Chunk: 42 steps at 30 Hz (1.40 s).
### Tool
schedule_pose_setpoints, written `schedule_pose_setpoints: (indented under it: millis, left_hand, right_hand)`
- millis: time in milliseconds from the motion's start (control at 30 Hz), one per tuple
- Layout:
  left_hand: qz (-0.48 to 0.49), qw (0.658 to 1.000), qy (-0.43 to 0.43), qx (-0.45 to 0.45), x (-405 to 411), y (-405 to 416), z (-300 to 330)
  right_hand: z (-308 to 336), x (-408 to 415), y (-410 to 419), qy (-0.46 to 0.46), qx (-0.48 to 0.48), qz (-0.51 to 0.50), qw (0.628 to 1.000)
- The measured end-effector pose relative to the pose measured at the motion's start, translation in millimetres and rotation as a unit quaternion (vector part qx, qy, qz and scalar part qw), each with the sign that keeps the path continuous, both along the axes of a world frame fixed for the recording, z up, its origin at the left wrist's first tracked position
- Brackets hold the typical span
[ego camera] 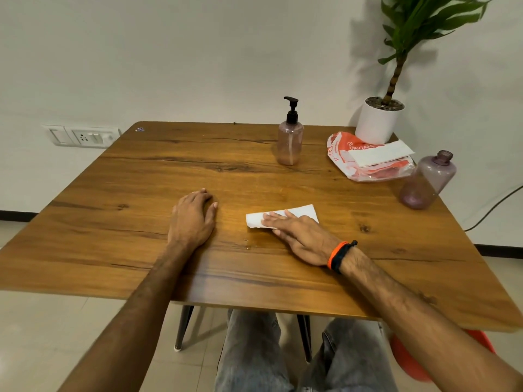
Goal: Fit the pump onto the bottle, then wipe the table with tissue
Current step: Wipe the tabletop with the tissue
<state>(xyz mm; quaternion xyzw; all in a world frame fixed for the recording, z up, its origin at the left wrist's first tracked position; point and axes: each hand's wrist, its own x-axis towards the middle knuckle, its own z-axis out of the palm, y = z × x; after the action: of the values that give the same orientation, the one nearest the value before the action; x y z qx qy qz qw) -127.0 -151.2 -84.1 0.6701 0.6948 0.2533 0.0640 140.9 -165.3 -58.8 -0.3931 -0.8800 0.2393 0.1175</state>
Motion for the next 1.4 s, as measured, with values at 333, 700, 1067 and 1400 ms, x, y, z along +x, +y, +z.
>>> schedule_pose_setpoints:
  millis: [333, 700, 1067, 1400]
  left_hand:
    - [0.000, 1.000, 0.005, 0.008, -1, 2, -3]
    - [0.011, 1.000, 0.000, 0.018, 0, 2, -5]
    - [0.008, 0.968, -0.251, 0.007, 26, 1, 23]
    - [-0.009, 0.797, -0.588, -0.135, 57, -1, 45]
  right_hand:
    - [12, -10, -16, 0.033, -0.094, 0.057, 0.993]
    - [39, -21, 25, 0.549, -0.459, -0.190, 0.672]
    - [32, -33, 40, 0.519, -0.487, -0.242, 0.659]
    - [28, -32, 41, 0.442, -0.365, -0.263, 0.776]
